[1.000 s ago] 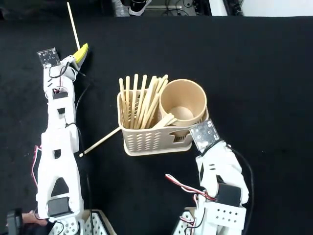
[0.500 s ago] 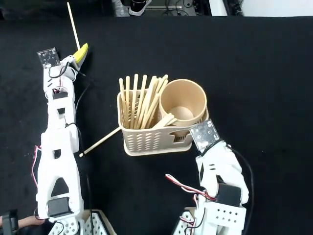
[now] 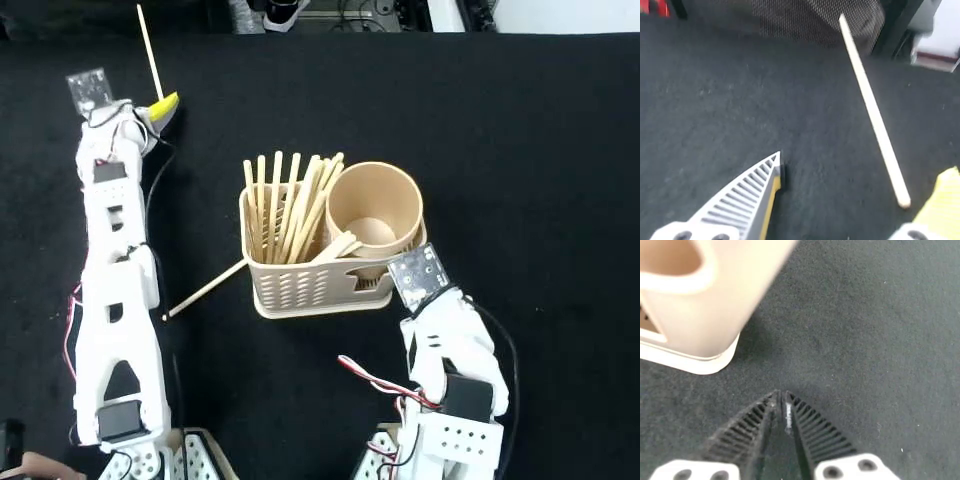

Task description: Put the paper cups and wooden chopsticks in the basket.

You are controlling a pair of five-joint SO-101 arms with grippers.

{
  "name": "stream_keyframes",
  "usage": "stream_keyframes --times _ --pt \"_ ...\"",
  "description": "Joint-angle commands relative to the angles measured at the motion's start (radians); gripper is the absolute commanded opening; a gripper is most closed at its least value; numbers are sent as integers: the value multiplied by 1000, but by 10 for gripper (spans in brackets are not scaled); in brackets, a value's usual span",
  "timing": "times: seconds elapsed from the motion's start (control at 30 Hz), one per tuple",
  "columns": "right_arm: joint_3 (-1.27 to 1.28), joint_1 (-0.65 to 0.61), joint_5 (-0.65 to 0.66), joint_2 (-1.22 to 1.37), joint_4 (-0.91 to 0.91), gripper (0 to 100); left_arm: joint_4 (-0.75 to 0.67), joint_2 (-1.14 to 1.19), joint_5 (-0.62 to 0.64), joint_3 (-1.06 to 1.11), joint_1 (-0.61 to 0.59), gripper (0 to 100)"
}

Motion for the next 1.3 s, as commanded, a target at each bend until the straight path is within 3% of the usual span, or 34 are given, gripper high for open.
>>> stream_keyframes --times 0.0,0.3,0.5,0.73,1.0,1.13,1.27 --pt "-2 -2 8 -48 6 12 232 40 9 -140 -30 457" --pt "-2 -2 8 -48 6 12 175 46 8 -133 -24 457" --pt "-2 -2 8 -48 6 12 221 46 -103 -134 -1 450" --pt "-2 -2 8 -48 6 12 189 44 -104 -136 5 211" --pt "-2 -2 8 -48 6 12 147 44 -103 -136 8 241" --pt "-2 -2 8 -48 6 12 58 48 -106 -127 10 238" --pt "-2 -2 8 -48 6 12 60 51 -110 -127 21 110"
